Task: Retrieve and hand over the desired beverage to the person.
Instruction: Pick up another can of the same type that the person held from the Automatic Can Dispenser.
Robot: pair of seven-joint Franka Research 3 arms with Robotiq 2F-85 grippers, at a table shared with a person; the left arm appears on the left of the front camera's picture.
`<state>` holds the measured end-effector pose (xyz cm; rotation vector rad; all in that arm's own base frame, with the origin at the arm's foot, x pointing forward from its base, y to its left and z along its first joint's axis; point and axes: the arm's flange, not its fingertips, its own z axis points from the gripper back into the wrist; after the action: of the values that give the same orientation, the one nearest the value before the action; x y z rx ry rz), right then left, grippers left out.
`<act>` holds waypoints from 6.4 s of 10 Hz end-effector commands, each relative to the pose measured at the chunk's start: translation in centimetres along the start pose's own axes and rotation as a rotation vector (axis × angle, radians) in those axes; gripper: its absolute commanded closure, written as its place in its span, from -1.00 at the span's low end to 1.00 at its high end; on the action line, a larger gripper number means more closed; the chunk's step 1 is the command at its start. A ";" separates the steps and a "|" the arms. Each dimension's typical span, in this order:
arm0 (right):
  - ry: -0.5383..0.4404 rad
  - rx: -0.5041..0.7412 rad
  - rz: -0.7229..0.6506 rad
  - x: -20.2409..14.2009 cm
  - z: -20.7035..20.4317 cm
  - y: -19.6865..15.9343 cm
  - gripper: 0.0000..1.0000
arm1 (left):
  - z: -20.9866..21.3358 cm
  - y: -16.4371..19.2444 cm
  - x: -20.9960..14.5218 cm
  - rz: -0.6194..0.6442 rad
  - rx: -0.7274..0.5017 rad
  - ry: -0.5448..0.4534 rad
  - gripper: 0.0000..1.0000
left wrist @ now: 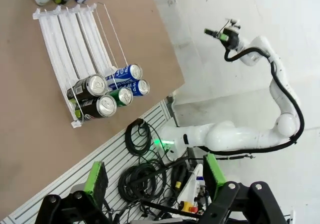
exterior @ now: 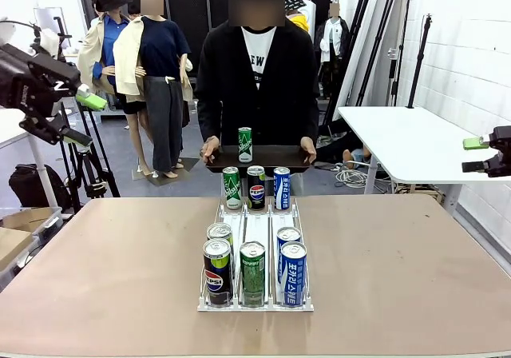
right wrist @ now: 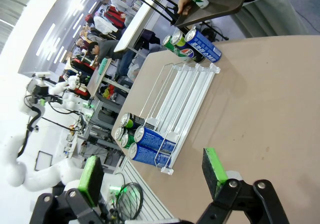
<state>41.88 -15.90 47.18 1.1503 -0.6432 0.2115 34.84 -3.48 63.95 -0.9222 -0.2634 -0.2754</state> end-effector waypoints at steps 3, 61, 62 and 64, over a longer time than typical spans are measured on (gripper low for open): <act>-0.007 0.012 0.001 -0.1 0.0 0.0 -1.00 | -3.8 -4.2 -0.1 -0.057 0.172 0.047 -1.00; -0.007 0.012 0.001 -0.1 0.0 0.0 -1.00 | -37.5 -1.1 0.2 -0.030 0.978 0.295 -1.00; -0.007 0.012 0.001 -0.1 0.0 0.0 -1.00 | -37.6 -0.9 0.1 -0.022 0.977 0.301 -1.00; -0.007 0.012 0.001 -0.1 0.0 0.0 -1.00 | -37.6 -0.8 -0.1 0.003 0.964 0.329 -1.00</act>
<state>41.88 -15.91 47.18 1.1503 -0.6433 0.2111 38.61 -33.92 42.58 0.0915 -0.0850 -0.2877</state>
